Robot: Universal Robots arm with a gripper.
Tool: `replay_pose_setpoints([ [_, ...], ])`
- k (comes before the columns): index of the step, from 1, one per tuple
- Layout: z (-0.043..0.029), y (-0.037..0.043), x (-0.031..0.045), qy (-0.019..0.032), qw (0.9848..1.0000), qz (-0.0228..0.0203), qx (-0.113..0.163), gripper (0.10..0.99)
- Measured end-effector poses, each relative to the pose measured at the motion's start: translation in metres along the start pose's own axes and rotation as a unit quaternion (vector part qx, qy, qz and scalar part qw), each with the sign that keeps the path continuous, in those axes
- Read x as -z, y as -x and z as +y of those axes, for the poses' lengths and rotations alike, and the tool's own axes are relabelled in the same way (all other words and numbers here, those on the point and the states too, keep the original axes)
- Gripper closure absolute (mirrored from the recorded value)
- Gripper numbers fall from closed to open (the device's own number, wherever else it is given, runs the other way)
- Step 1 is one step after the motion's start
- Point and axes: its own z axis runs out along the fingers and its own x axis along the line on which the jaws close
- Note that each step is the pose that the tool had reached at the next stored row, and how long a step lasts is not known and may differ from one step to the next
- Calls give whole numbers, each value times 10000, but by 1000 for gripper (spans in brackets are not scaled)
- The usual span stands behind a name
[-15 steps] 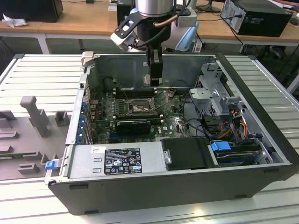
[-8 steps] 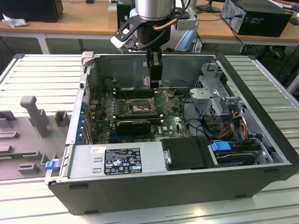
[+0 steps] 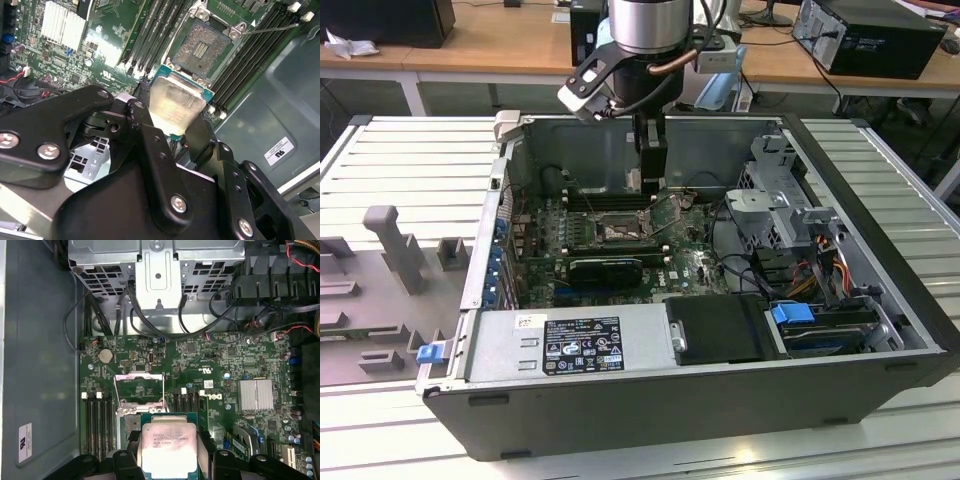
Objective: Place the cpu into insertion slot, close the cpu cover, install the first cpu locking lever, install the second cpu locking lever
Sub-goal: 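Place the cpu into insertion slot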
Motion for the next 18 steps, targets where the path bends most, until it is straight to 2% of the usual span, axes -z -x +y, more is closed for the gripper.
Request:
replay_pose_setpoints([
  [18, -9, 2, -107, 0, 10000, 0, 0, 557],
])
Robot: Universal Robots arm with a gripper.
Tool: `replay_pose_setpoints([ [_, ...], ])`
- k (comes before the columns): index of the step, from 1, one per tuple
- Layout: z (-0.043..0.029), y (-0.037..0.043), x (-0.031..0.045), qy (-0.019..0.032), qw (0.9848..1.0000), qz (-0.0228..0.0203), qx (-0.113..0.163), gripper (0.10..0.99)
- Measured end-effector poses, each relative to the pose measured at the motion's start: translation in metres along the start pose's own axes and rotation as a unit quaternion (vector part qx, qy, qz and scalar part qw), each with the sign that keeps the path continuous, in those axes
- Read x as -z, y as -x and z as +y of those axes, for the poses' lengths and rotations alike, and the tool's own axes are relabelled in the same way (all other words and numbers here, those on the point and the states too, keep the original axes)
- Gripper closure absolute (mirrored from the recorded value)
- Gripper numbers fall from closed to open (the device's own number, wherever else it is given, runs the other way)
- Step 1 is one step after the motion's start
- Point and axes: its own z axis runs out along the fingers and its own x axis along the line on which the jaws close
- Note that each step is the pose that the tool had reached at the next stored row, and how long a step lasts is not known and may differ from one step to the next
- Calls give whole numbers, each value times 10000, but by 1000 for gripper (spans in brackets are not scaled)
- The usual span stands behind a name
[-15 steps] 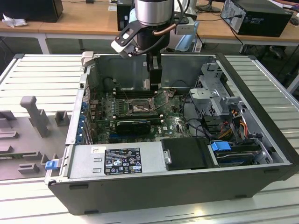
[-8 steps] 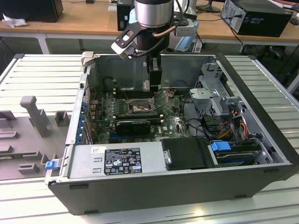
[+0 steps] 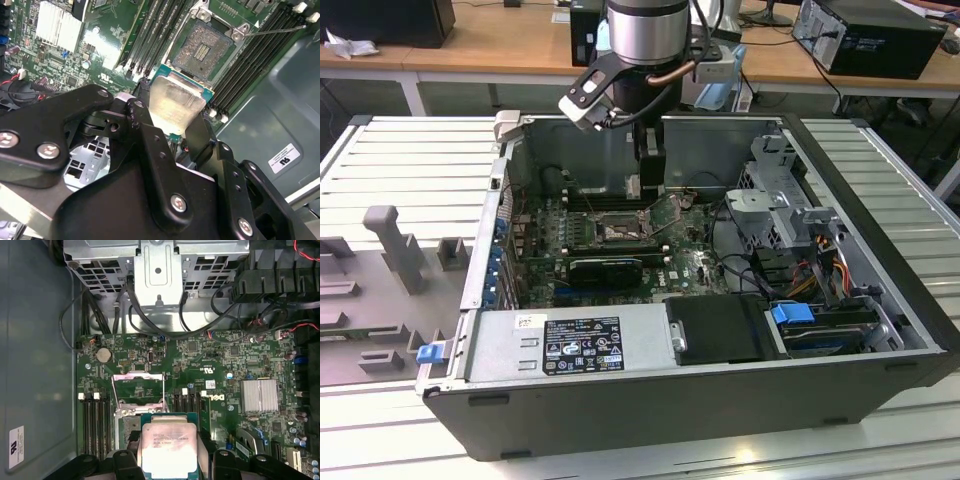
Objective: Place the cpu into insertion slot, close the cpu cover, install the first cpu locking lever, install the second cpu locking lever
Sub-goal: 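Place the cpu into insertion slot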
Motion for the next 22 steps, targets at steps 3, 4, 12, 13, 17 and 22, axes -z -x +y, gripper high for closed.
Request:
replay_pose_setpoints([
  [3, -1, 0, -15, 0, 10000, 0, 0, 557],
  [4, -2, 0, -21, 0, 10000, 0, 0, 557],
  [12, -15, 2, -100, 0, 10000, 0, 0, 557],
  [13, -15, 2, -108, 0, 10000, 1, 0, 557],
  [17, -20, 3, -145, 0, 10000, 0, 0, 557],
  [22, -30, 4, -189, 0, 10000, 1, 0, 557],
])
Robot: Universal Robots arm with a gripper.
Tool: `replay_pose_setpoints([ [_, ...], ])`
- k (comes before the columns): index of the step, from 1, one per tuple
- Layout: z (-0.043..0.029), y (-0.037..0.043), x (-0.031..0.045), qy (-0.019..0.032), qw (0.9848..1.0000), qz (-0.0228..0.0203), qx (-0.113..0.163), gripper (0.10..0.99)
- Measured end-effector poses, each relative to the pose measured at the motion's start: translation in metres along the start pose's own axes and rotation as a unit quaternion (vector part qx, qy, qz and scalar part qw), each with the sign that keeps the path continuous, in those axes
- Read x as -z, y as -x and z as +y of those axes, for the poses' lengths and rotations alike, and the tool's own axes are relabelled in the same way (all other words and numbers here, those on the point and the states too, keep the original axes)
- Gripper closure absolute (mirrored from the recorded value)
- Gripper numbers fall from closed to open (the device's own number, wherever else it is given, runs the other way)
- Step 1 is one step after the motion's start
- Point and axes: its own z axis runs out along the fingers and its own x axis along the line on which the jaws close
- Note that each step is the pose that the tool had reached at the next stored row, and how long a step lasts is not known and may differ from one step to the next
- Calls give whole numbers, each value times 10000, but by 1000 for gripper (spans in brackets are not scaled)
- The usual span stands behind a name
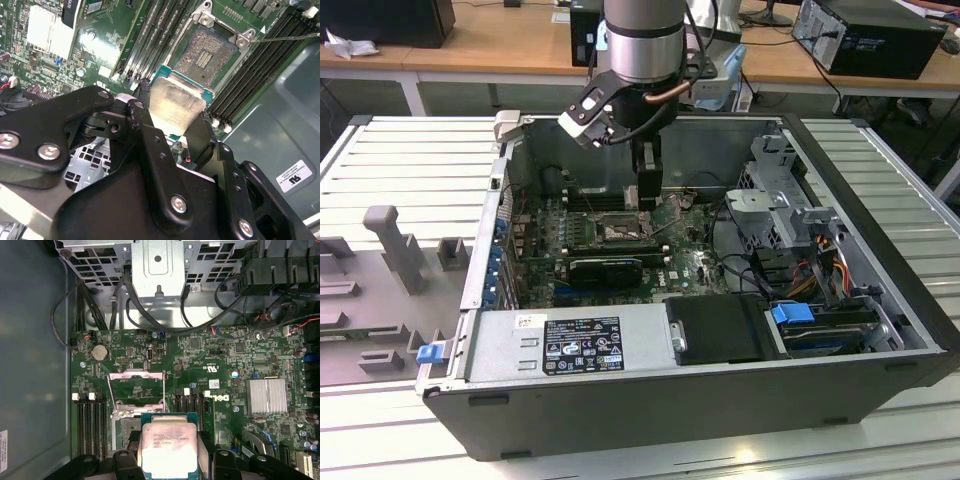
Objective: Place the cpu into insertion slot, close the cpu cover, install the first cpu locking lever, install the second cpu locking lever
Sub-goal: 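Place the cpu into insertion slot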
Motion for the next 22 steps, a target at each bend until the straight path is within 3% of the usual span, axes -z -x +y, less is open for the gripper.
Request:
replay_pose_setpoints([
  [6, -10, 1, -65, -4, 10000, 3, -2, 557],
  [9, -43, -11, -132, -4, 10000, 3, -1, 557],
  [11, -117, -9, -205, -4, 10000, 6, 35, 557],
  [22, -184, -67, -419, -7, 9999, 17, 144, 557],
])
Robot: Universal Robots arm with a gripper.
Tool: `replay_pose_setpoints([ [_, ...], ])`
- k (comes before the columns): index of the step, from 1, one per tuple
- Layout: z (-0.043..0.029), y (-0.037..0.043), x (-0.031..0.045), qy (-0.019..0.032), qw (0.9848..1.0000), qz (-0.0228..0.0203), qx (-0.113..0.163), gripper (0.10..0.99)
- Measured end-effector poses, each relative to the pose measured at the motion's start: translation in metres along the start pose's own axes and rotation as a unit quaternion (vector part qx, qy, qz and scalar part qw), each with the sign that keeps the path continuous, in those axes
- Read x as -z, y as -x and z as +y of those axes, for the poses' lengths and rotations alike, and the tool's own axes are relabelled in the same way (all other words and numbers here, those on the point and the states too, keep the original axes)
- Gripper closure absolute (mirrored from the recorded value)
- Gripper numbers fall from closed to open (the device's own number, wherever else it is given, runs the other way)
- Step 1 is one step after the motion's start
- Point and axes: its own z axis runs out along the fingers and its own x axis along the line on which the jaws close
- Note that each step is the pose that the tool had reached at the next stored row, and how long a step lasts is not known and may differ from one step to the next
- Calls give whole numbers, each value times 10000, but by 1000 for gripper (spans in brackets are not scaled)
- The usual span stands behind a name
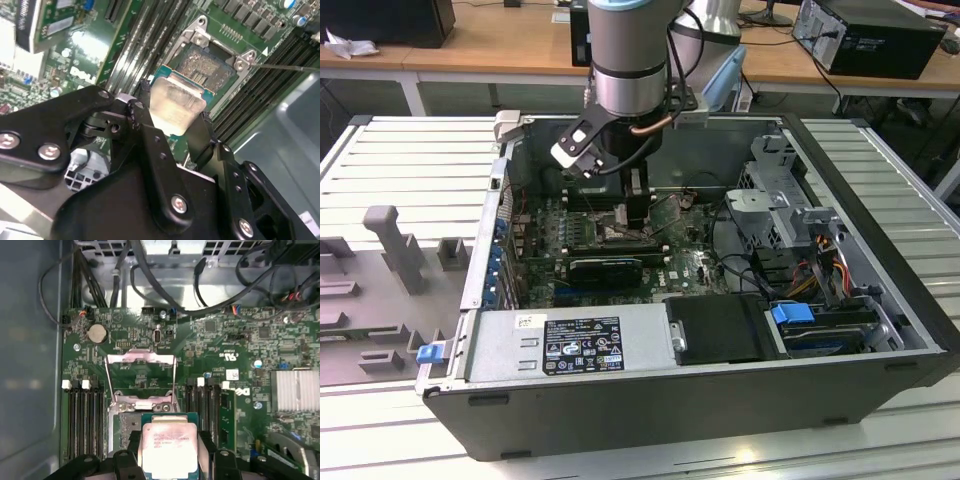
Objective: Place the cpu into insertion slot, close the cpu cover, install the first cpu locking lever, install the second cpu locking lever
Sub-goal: 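Place the cpu into insertion slot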
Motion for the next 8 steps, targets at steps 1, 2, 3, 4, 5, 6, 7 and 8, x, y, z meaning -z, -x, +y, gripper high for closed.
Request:
replay_pose_setpoints([
  [1, -6, -30, -31, 0, 10000, 0, 1, 557],
  [2, -13, -74, -67, 0, 10000, 1, 6, 557],
  [3, -36, -108, -111, 0, 10000, 4, 17, 557],
  [4, -58, -121, -135, -1, 10000, 6, 28, 557],
  [5, -80, -136, -163, -1, 10000, 8, 37, 557],
  [6, -90, -146, -180, -1, 10000, 8, 41, 557],
  [7, -99, -156, -199, -1, 10000, 8, 41, 557],
  [8, -110, -166, -225, -1, 10000, 8, 41, 557],
])
